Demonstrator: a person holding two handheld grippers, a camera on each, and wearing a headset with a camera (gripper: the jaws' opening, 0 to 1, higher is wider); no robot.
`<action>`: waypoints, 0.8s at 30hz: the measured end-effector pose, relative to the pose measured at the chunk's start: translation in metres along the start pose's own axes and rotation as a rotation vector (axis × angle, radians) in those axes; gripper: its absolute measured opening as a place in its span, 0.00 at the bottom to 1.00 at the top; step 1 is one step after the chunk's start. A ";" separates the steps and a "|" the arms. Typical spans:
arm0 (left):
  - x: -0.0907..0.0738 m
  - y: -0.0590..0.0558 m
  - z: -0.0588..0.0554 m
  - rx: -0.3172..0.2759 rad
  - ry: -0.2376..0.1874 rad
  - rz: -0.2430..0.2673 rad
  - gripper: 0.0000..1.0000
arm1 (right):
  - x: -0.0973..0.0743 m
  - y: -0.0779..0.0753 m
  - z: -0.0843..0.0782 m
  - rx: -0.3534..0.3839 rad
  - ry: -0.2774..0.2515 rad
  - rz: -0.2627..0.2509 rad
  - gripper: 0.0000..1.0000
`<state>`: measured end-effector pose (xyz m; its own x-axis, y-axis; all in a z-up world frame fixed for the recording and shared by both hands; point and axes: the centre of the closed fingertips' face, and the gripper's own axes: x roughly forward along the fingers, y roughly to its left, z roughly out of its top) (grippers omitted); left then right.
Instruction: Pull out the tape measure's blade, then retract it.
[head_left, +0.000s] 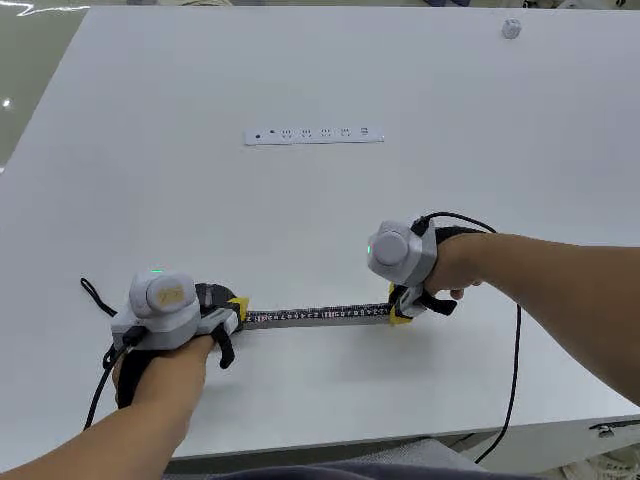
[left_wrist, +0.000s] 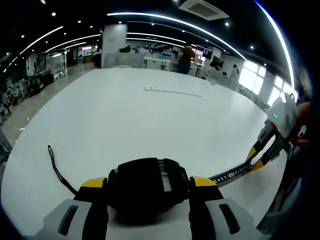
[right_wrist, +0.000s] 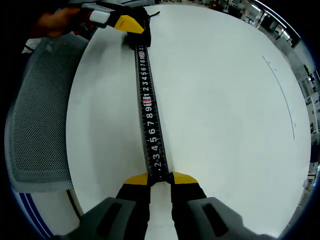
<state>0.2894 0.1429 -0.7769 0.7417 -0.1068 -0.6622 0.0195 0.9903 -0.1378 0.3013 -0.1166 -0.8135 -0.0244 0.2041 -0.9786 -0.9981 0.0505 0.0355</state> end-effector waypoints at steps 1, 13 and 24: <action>-0.001 0.006 0.002 0.020 -0.017 0.032 0.62 | 0.000 0.000 0.000 0.001 -0.001 0.000 0.15; -0.003 0.004 -0.001 0.029 0.028 0.016 0.60 | 0.000 0.000 0.000 0.002 0.003 -0.001 0.15; -0.003 0.004 0.000 0.044 0.045 0.018 0.58 | 0.000 0.000 0.001 0.010 -0.005 -0.010 0.15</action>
<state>0.2870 0.1470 -0.7759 0.7112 -0.0922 -0.6969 0.0368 0.9949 -0.0941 0.3014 -0.1156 -0.8131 -0.0142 0.2080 -0.9780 -0.9977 0.0622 0.0277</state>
